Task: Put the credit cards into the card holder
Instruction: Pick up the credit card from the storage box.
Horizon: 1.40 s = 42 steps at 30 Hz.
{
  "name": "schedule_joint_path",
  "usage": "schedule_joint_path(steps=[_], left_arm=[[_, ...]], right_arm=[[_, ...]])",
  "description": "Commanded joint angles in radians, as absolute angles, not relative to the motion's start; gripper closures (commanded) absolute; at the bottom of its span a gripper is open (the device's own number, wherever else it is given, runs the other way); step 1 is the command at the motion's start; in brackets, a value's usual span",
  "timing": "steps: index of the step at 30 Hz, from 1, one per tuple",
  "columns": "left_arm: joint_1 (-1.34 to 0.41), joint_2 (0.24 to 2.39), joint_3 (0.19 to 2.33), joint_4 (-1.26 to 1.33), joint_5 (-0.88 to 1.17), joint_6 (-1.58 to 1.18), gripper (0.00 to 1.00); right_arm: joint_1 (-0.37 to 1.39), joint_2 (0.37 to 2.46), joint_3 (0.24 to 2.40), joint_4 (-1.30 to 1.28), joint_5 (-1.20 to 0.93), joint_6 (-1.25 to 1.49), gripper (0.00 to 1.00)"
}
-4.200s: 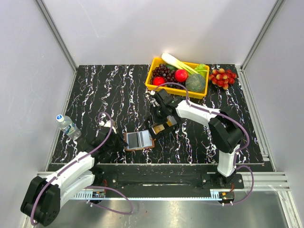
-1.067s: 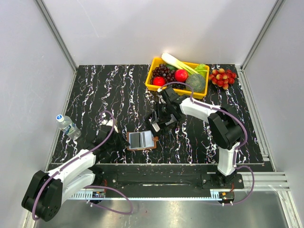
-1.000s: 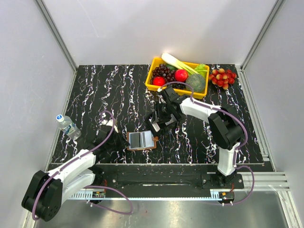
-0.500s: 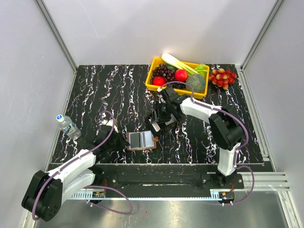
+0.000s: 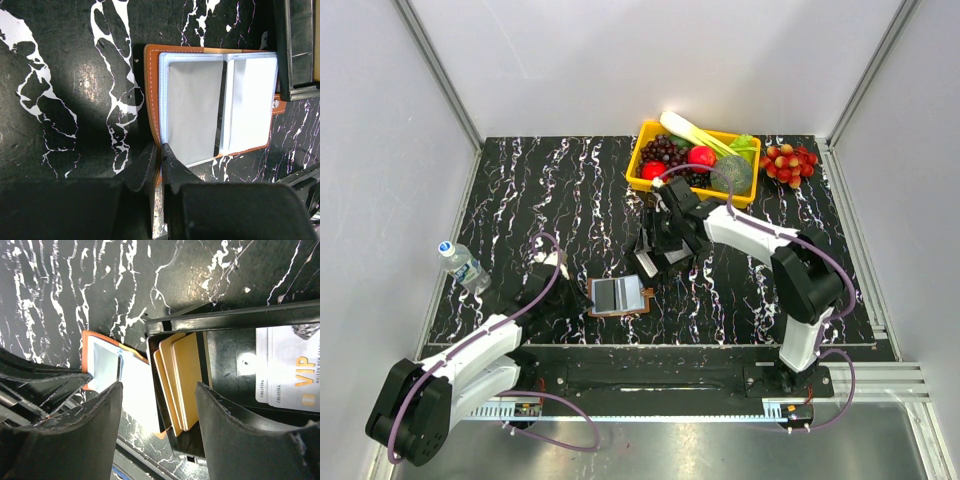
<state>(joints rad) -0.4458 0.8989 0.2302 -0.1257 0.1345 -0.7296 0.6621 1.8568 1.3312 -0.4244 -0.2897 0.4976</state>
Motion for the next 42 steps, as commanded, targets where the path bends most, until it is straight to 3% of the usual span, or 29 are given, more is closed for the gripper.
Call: schedule_joint_path(steps=[1, 4, 7, 10, 17, 35, 41, 42], left_arm=[[-0.443, 0.902, 0.259, -0.103, 0.161, -0.712, 0.92], [-0.443, 0.900, 0.261, -0.103, 0.161, -0.712, 0.92], [-0.443, 0.902, 0.258, -0.100, 0.163, -0.713, 0.92], [-0.443, 0.900, 0.256, -0.094, 0.167, -0.715, 0.92], [-0.443, 0.894, 0.247, -0.094, 0.170, -0.713, 0.92], [-0.443, 0.893, 0.245, -0.097, 0.170, -0.710, 0.92], [-0.443, 0.894, 0.244, -0.098, 0.167, -0.709, 0.92], [-0.443, 0.894, 0.245, -0.098, 0.167, -0.709, 0.92]], right_arm=[[0.673, 1.740, 1.367, -0.413, -0.184, 0.451, 0.34], [0.699, 1.707, 1.382, -0.446, -0.126, 0.408, 0.42], [0.762, 1.709, 1.431, -0.537, -0.034, 0.355, 0.56], [0.817, 1.727, 1.460, -0.604, 0.072, 0.337, 0.61], [0.894, 1.773, 1.486, -0.689, 0.213, 0.316, 0.62], [0.911, 1.850, 1.520, -0.718, 0.212, 0.296, 0.65], [0.916, 1.878, 1.540, -0.719, 0.206, 0.288, 0.73], [0.916, 1.881, 1.540, -0.719, 0.206, 0.288, 0.80]])
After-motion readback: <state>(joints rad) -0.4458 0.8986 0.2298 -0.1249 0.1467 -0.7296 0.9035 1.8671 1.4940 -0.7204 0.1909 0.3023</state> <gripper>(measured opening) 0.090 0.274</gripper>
